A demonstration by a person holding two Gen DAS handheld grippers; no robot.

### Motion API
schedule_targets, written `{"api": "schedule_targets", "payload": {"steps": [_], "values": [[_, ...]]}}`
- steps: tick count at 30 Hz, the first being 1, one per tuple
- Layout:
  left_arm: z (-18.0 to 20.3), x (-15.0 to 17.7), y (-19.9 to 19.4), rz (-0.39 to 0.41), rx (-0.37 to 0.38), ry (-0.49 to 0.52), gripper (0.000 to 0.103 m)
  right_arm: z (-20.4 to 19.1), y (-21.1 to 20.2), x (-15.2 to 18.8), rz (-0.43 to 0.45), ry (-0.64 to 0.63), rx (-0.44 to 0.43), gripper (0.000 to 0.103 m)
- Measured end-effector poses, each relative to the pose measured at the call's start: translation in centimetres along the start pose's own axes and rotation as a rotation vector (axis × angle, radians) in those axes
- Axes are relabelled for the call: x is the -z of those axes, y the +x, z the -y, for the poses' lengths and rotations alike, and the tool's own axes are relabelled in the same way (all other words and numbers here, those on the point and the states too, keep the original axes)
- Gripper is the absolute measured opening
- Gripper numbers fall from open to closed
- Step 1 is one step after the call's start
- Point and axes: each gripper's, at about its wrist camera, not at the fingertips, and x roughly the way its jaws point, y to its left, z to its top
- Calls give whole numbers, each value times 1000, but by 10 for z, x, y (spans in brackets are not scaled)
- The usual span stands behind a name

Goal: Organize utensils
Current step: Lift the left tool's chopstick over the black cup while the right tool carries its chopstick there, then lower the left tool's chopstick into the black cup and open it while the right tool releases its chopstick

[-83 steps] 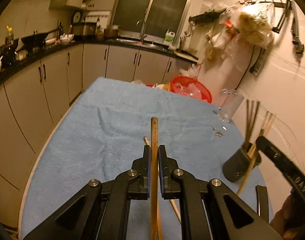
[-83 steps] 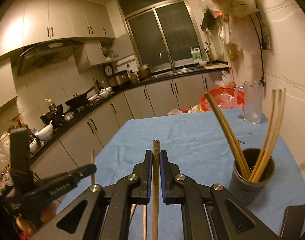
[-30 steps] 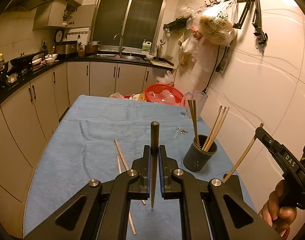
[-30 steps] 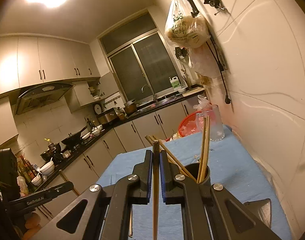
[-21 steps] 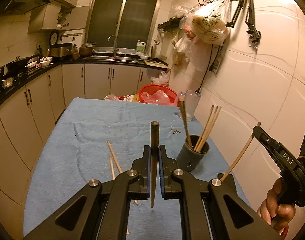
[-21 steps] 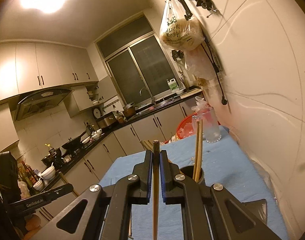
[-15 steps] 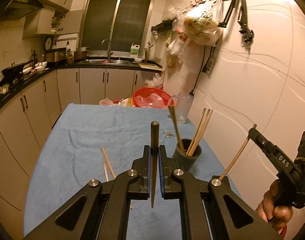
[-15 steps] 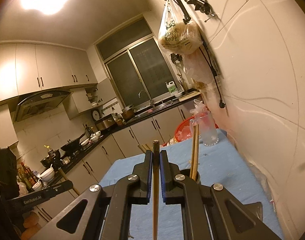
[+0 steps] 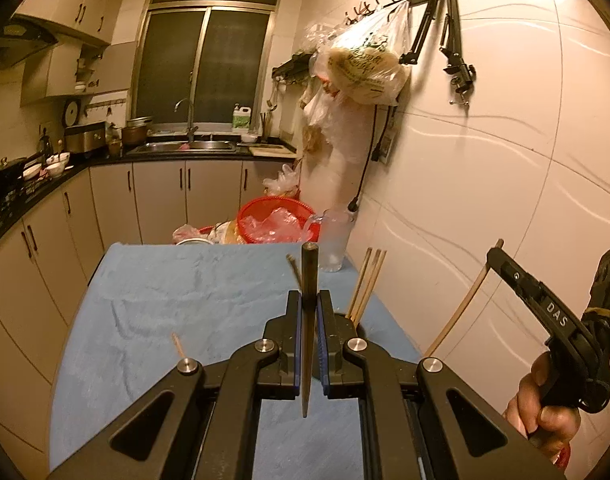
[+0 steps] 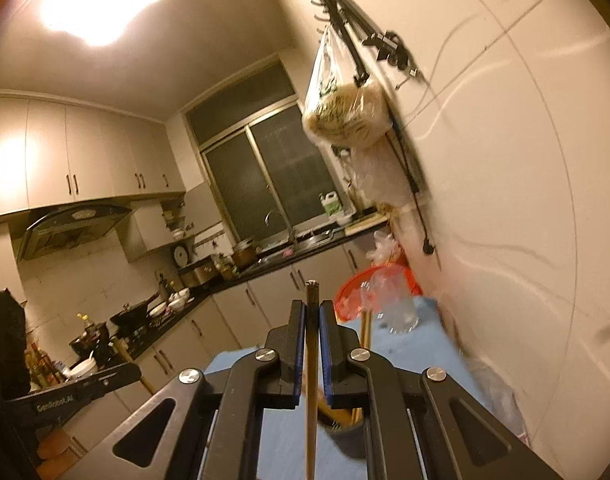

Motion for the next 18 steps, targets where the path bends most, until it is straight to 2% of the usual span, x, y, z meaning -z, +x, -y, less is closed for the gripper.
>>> {"api": "schedule_targets", "payload": {"steps": [8, 18], "values": [[17, -31, 18, 23, 5, 16, 8, 10, 28, -33, 37, 8, 21, 7], [27, -63, 53, 37, 36, -6, 8, 23, 76, -51, 28, 20, 42, 7]]}}
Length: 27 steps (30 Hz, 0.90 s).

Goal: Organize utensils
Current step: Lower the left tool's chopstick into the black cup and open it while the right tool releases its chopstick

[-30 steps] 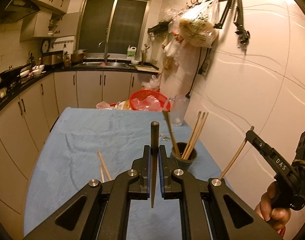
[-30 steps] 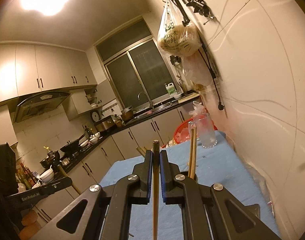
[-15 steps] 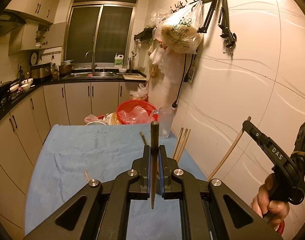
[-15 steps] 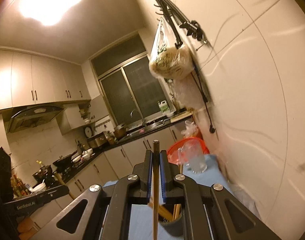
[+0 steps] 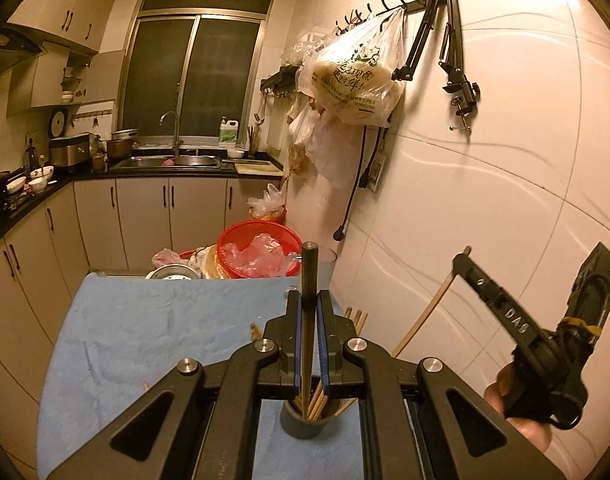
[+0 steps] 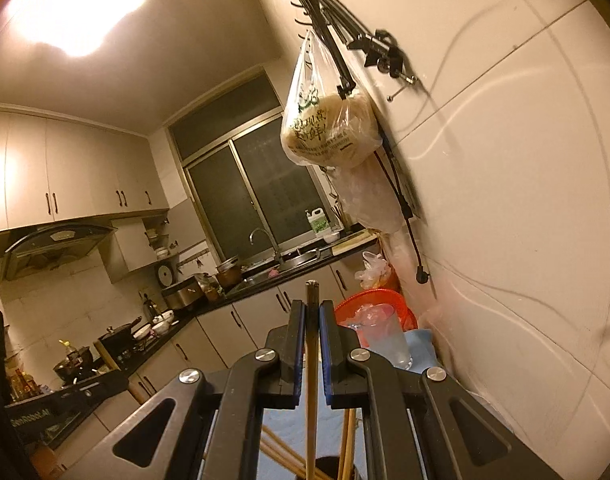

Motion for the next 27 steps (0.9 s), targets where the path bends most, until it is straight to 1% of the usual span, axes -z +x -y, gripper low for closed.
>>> {"api": "schedule_targets", "payload": {"steps": [5, 11, 14, 22, 27], "values": [[-3, 2, 34, -40, 11, -21, 8, 7, 28, 9, -37, -12, 22, 7], [-11, 23, 72, -121, 17, -37, 8, 22, 58, 33, -114, -16, 47, 7], [-13, 34, 83, -146, 6, -36, 8, 28, 69, 47, -151, -9, 53, 7], [-22, 56, 93, -183, -25, -44, 8, 33, 84, 69, -212, -5, 60, 7], [-27, 58, 92, -181, -27, -48, 8, 38, 91, 77, -272, 27, 55, 9]]}}
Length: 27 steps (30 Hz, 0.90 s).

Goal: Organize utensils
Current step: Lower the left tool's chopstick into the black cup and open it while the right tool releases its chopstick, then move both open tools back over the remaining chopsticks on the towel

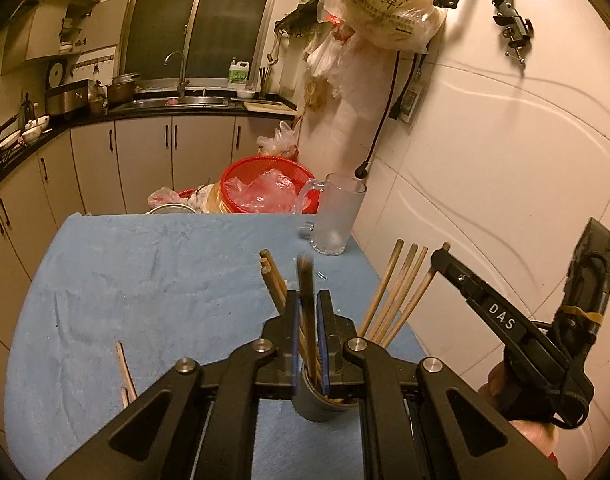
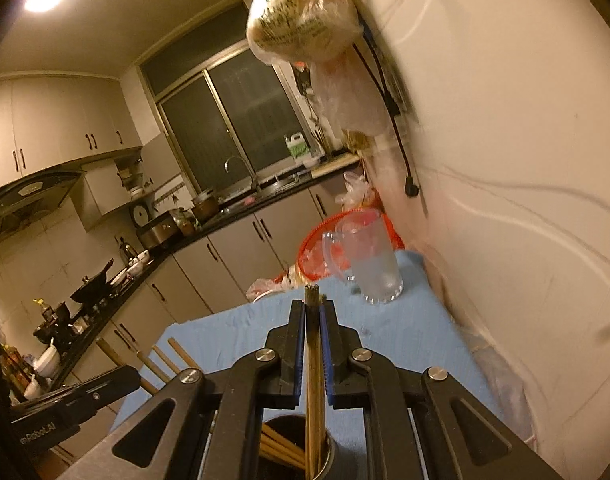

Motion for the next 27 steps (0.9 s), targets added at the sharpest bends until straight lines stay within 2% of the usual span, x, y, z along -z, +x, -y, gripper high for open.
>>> {"api": "schedule_targets", "payload": {"steps": [4, 11, 16, 23, 27], "values": [[-4, -1, -11, 14, 10, -13, 25, 1, -3, -2, -7, 16, -3, 15], [-19, 4, -45, 69, 8, -34, 26, -17, -42, -5, 65, -6, -24, 16], [-47, 21, -71, 95, -23, -73, 27, -38, -63, 16, 69, -21, -67, 22], [-104, 59, -85, 60, -105, -141, 29, -73, -55, 80, -47, -109, -109, 22], [-143, 100, -71, -34, -151, -219, 29, -89, -27, 124, -164, -149, -112, 22]]}}
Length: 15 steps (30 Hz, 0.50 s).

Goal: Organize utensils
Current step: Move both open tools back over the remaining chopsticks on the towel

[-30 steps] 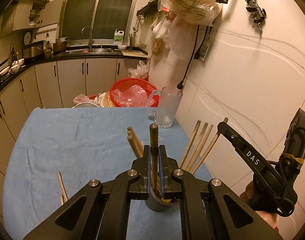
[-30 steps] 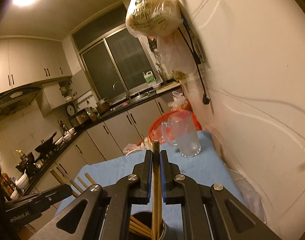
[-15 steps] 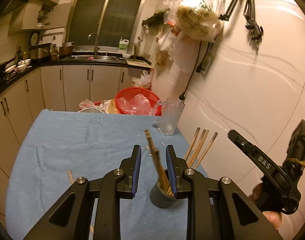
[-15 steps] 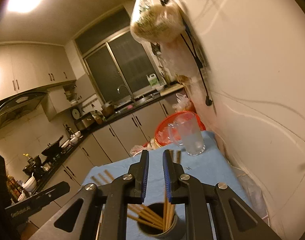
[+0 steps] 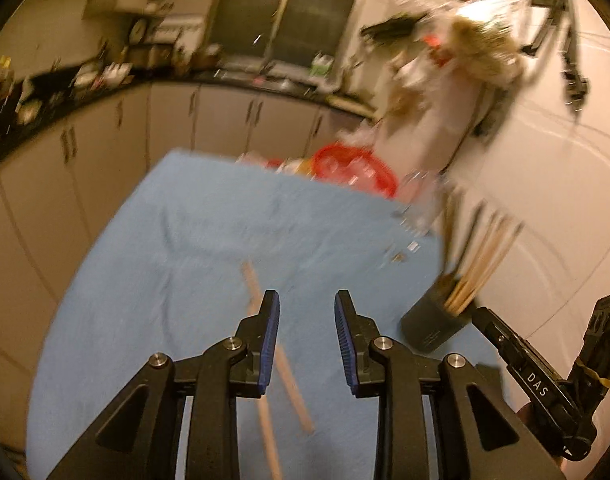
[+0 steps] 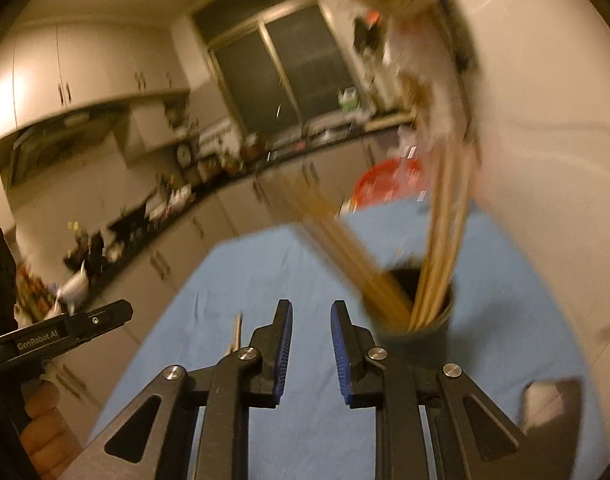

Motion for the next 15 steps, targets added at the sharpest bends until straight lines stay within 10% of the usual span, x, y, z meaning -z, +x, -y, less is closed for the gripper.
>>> {"api": "schedule_targets", "payload": {"steps": [15], "values": [[-25, 46, 68, -208, -60, -19, 29, 3, 100, 72, -285, 37, -39, 22]]}}
